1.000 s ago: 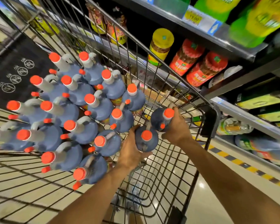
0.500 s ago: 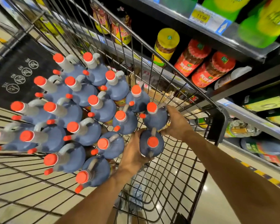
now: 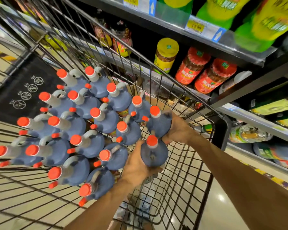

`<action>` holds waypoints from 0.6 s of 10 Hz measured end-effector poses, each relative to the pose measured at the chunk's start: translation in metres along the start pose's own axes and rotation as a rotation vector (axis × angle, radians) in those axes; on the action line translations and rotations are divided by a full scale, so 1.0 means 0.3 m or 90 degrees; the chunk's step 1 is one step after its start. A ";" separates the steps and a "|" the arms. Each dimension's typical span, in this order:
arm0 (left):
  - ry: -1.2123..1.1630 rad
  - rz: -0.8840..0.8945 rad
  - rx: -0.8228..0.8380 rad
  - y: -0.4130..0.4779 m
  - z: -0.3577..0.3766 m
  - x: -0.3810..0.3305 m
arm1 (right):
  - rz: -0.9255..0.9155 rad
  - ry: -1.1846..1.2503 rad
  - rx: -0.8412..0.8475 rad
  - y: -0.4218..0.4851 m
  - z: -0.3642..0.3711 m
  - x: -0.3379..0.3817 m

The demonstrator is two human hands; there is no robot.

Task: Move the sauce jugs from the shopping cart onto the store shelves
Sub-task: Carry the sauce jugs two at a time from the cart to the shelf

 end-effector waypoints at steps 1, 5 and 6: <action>-0.047 -0.006 -0.006 -0.021 -0.032 -0.052 | -0.050 -0.123 -0.053 -0.039 -0.032 0.004; -0.310 0.080 -0.122 -0.184 -0.327 -0.592 | -0.181 0.122 -0.218 -0.572 0.061 0.189; -0.361 0.118 -0.175 -0.217 -0.362 -0.731 | -0.242 0.169 -0.299 -0.729 0.097 0.255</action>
Point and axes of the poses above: each hand's wrist, its own y-axis towards the middle knuckle, its own z-axis out of the palm, x = y × z, the point moved 1 cm from there along y, towards the middle knuckle, and after that the axes turned 15 degrees about z, right-handed, at the moved point
